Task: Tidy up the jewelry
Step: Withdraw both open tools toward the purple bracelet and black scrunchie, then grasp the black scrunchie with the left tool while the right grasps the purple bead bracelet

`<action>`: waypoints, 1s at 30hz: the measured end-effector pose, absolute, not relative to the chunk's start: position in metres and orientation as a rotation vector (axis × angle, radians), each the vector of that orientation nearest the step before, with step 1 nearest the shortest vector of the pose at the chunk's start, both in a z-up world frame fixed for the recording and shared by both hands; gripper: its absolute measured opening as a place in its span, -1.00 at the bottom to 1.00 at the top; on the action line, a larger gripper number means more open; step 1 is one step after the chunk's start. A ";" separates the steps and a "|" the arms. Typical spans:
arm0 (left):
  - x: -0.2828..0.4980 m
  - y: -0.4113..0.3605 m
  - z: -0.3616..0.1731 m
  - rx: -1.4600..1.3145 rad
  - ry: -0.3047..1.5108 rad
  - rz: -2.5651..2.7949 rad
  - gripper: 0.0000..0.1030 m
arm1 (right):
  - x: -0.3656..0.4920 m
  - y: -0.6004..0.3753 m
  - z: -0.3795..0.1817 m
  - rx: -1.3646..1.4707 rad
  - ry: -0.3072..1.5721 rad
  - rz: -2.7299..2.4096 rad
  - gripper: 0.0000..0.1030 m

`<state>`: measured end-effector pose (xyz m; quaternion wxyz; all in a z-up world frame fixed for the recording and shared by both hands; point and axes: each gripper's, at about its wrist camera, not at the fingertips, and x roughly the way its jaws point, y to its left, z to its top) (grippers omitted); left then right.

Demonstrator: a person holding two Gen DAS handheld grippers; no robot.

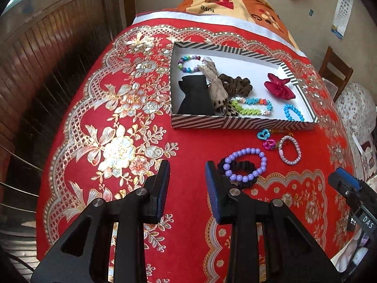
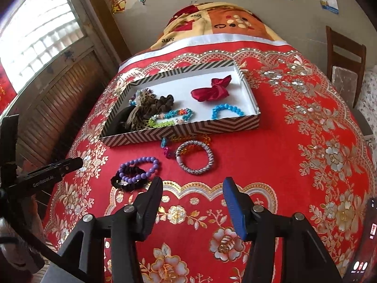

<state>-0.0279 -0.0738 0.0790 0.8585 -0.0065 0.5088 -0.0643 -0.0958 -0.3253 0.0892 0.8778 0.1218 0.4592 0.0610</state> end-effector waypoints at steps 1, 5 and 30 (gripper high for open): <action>-0.028 -0.072 0.077 -0.020 1.075 -0.132 -0.42 | -0.094 -0.325 0.088 0.260 0.956 0.137 -0.17; -0.028 -0.068 0.066 -0.030 1.104 -0.127 -0.42 | -0.082 -0.314 0.078 0.275 0.977 0.197 -0.24; -0.013 -0.081 0.040 -0.130 1.206 -0.201 -0.08 | -0.025 -0.276 0.042 0.222 1.019 0.346 -0.84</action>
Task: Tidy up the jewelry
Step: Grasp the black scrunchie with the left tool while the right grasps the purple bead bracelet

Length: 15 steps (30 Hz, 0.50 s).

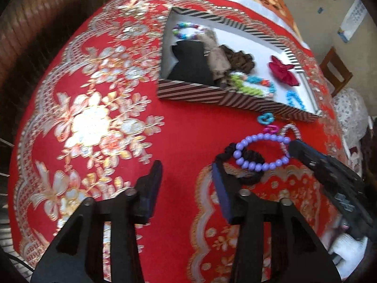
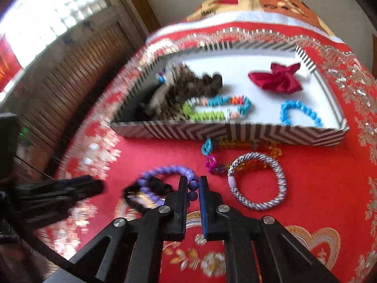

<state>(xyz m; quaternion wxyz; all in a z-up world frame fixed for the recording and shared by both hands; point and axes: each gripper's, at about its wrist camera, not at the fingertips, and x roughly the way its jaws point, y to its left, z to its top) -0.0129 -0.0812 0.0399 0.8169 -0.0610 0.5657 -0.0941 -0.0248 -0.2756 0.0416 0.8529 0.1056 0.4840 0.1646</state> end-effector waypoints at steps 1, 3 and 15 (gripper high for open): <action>-0.012 -0.086 0.040 -0.126 1.203 -0.214 -0.07 | -0.030 -0.282 0.053 0.248 0.995 0.366 -0.84; -0.010 -0.093 0.037 -0.104 1.210 -0.222 -0.07 | -0.037 -0.289 0.068 0.276 0.963 0.383 -0.84; -0.003 -0.154 0.032 -0.019 1.204 -0.385 0.07 | -0.074 -0.337 0.127 0.365 0.833 0.370 -0.84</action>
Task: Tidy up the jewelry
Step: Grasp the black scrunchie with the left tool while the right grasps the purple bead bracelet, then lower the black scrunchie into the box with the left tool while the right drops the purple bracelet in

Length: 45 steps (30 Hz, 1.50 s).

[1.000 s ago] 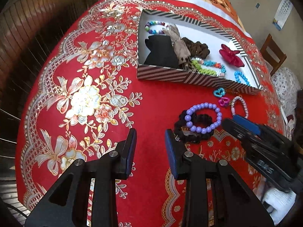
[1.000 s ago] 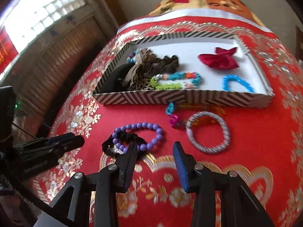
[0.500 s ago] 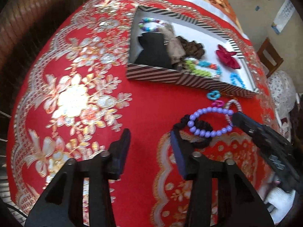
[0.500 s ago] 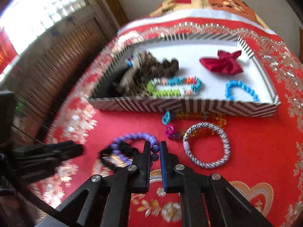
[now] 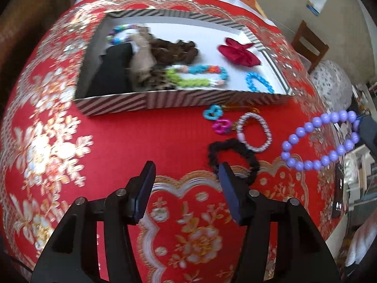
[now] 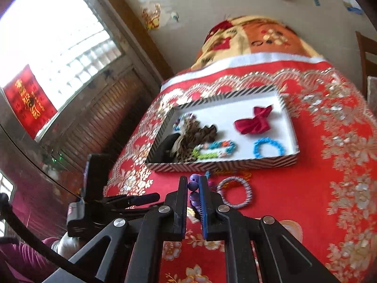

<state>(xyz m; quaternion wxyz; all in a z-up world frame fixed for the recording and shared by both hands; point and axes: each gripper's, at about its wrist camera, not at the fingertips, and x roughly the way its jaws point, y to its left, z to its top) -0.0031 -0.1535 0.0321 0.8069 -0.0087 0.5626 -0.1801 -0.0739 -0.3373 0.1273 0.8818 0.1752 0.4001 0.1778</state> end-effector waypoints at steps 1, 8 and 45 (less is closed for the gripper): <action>-0.002 -0.160 0.030 -0.011 1.206 -0.392 0.07 | -0.077 -0.343 0.129 0.371 0.829 0.363 -0.84; 0.006 -0.191 0.015 0.057 1.226 -0.371 0.02 | -0.087 -0.371 0.124 0.410 0.827 0.305 -0.84; 0.062 -0.150 0.138 0.073 0.961 -0.267 -0.89 | -0.018 -0.350 0.156 0.293 0.818 0.369 -0.84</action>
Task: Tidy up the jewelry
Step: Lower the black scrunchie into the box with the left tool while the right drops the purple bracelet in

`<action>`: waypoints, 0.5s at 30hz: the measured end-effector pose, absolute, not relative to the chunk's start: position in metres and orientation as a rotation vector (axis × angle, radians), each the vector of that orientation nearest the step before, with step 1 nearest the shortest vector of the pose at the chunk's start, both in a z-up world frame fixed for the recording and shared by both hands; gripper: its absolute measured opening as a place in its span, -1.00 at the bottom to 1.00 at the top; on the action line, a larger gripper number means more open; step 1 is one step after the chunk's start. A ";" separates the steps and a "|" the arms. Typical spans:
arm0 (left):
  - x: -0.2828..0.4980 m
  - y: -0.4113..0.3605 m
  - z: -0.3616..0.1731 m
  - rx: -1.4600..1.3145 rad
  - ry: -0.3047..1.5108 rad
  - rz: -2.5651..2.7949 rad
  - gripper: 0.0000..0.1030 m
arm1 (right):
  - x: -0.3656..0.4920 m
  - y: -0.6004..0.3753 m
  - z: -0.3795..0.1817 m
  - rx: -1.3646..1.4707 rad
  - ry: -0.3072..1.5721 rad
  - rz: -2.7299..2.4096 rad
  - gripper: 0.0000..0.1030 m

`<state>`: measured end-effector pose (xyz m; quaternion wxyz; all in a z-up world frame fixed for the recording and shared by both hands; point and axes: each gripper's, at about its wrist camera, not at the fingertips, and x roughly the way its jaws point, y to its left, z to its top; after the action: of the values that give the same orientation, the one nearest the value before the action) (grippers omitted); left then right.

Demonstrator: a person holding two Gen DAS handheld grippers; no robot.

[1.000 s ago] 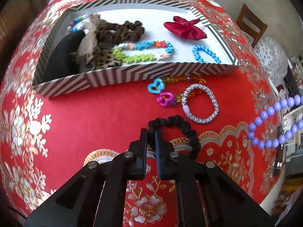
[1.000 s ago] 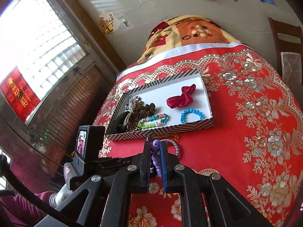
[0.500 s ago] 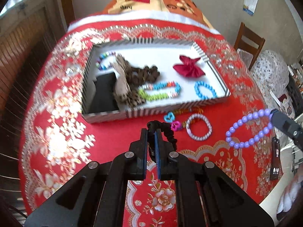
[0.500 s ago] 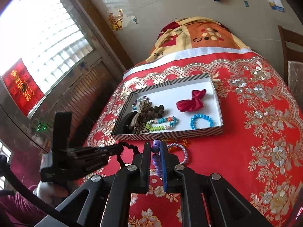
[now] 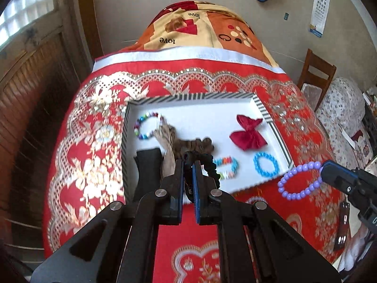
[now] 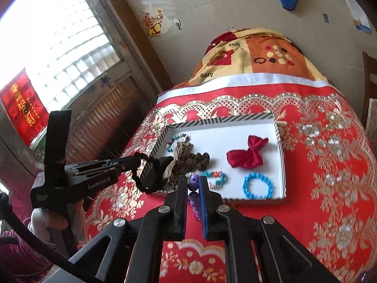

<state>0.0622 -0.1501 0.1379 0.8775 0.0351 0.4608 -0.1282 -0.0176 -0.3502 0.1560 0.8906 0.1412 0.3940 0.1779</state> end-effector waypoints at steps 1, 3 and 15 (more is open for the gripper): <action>0.068 -0.153 0.138 0.077 0.959 -0.265 -0.89 | -0.014 -0.350 0.156 0.290 0.821 0.369 -0.84; 0.079 -0.158 0.136 0.085 0.959 -0.261 -0.89 | -0.002 -0.350 0.155 0.278 0.828 0.367 -0.84; 0.150 -0.191 0.114 0.086 1.005 -0.231 -0.89 | 0.081 -0.359 0.146 0.246 0.867 0.383 -0.84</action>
<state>0.1501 -0.1914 0.1144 0.8691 0.0409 0.4804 -0.1106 0.0812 -0.3587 0.1460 0.8825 0.1181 0.4165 0.1840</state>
